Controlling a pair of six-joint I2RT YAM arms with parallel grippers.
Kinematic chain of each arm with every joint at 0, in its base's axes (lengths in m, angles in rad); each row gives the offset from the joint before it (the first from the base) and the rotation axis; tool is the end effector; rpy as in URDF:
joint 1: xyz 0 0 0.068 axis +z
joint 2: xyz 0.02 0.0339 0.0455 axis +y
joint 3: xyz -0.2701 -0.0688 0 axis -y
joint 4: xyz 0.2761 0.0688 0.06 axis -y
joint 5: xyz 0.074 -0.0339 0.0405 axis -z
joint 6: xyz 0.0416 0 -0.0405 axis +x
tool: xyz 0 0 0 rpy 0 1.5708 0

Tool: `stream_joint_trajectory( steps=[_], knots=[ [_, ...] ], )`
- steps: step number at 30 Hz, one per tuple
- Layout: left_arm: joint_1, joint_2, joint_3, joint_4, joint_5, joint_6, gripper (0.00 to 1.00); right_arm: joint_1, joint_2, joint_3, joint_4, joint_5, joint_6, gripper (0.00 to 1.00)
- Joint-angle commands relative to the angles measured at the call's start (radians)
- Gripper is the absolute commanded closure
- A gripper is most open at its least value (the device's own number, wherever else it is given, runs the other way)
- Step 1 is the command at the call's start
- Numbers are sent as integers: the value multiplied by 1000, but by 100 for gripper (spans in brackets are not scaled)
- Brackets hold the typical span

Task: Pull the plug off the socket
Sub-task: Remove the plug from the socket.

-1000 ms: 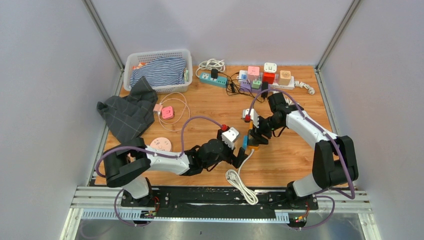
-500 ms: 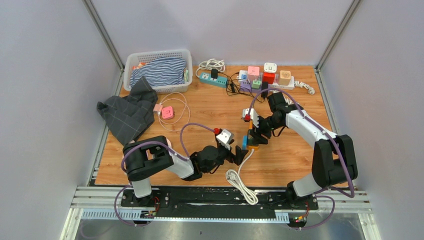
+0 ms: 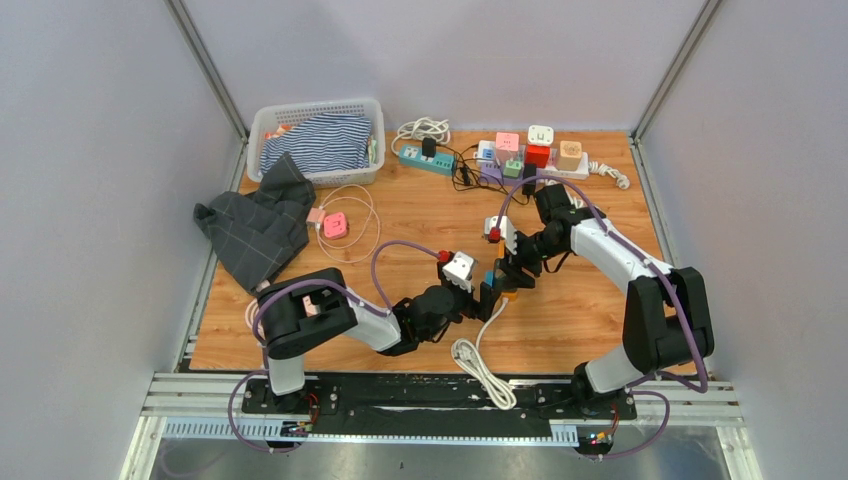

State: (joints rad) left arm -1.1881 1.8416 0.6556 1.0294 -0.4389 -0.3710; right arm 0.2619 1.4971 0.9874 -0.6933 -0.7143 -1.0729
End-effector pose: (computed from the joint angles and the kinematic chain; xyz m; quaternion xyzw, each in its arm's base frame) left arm 0.1515 -0.3290 0.1230 0.1650 0.7371 -0.3280 0.5673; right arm 0.2907 0.1061 0.2021 -0.6203 0.6839 0.2483 0.2930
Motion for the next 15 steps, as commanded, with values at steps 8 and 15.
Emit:
stream_joint_trajectory(
  steps=[8, 15],
  knots=[
    [-7, 3, -9, -40, -99, 65, 27, 17, 55, -23, -131, -49, 17, 100],
    [-7, -10, -15, -51, -109, 113, 41, 17, 61, -21, -138, -54, 10, 100]
  ],
)
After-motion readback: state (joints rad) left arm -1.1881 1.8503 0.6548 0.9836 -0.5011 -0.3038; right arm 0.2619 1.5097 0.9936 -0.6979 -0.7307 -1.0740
